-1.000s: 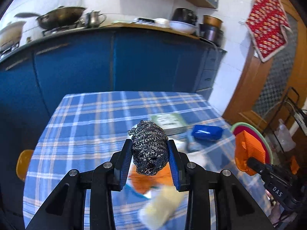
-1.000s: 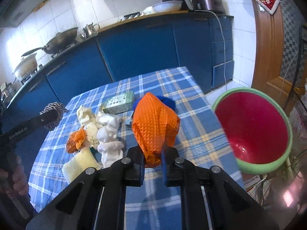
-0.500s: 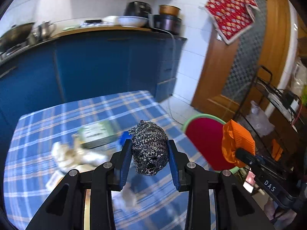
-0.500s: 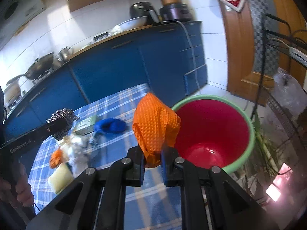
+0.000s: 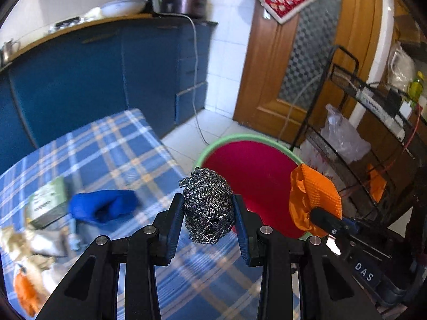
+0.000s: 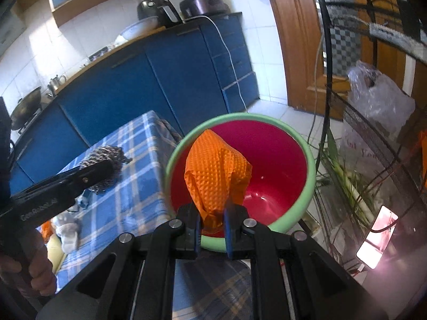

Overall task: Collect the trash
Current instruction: 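Carry both items to the red bin and open both tools to drop them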

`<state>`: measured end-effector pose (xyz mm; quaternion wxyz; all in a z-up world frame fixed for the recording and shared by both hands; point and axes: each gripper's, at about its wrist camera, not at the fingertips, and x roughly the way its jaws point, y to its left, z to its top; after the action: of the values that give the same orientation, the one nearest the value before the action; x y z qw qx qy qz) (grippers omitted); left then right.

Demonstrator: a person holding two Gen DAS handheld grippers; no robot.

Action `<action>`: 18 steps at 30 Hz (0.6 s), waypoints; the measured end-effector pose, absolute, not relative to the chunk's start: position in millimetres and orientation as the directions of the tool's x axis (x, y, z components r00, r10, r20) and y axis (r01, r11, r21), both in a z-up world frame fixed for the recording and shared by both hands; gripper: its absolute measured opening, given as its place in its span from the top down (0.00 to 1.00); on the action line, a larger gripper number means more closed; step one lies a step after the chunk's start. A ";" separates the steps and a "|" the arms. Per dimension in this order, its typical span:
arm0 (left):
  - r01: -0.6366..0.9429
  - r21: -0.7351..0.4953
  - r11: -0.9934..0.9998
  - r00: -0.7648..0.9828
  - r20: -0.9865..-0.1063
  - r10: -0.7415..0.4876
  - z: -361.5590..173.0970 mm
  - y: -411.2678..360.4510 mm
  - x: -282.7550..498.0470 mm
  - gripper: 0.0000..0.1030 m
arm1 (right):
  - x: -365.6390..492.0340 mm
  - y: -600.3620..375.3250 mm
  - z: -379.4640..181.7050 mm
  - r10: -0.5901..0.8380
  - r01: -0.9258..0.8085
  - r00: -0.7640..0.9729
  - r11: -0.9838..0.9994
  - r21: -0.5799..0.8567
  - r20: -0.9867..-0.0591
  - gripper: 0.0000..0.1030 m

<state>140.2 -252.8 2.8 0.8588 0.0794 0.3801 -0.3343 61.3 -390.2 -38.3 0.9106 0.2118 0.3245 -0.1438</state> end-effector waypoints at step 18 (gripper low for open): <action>0.646 -0.134 0.751 0.440 -0.738 -0.511 -28.6 -283.1 153.0 0.37 | 73.5 -416.4 -70.9 -0.128 0.460 0.705 0.832 0.312 -0.698 0.75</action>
<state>153.0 -283.1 -28.6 0.8444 0.0841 0.4031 -0.3426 73.5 -416.4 -70.9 0.8919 0.2389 0.3469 -0.1647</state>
